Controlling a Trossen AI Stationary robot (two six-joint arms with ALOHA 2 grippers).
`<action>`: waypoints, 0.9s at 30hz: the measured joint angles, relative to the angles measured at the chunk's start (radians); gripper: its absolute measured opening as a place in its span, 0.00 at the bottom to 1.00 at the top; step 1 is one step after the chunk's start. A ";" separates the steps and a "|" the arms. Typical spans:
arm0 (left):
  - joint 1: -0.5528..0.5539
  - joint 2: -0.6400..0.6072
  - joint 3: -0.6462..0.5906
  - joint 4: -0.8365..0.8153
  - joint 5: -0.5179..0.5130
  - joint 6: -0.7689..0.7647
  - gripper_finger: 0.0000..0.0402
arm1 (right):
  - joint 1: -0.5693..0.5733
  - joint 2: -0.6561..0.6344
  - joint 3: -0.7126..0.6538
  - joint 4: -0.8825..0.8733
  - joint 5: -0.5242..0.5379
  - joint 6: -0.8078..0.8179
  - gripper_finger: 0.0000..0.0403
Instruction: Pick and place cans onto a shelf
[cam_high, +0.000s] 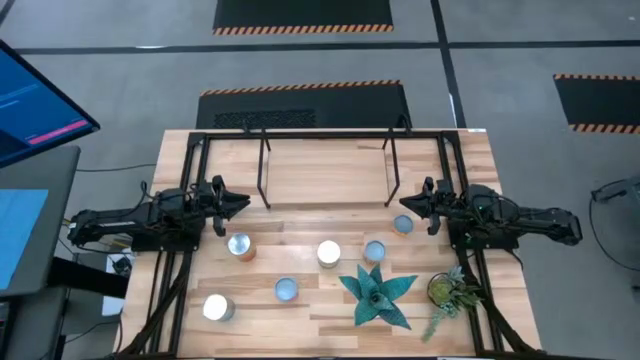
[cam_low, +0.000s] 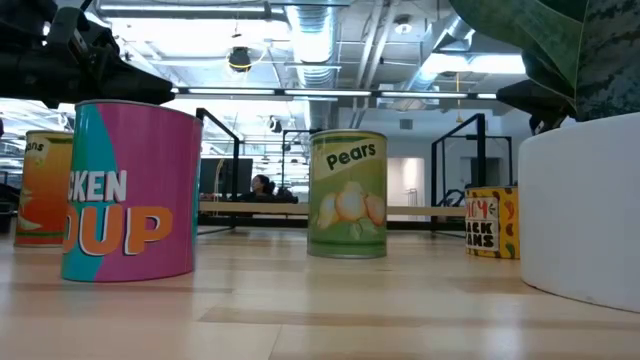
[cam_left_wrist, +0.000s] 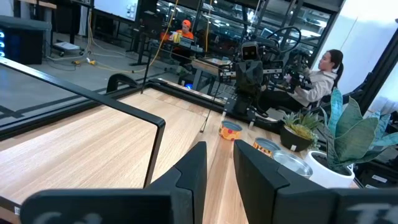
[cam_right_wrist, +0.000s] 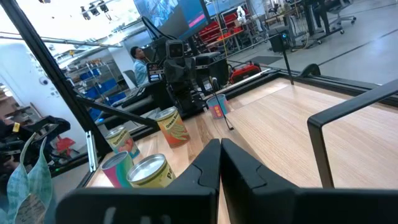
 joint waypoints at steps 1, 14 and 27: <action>0.000 0.000 0.000 0.000 0.000 0.000 0.17 | 0.000 0.000 0.000 0.000 0.000 0.000 0.09; 0.000 0.000 0.000 0.015 -0.081 -0.128 0.17 | 0.000 0.000 0.000 0.000 0.000 0.000 0.09; 0.000 0.000 0.000 0.026 -0.196 -0.235 0.17 | 0.002 0.000 0.000 0.031 -0.001 0.122 0.09</action>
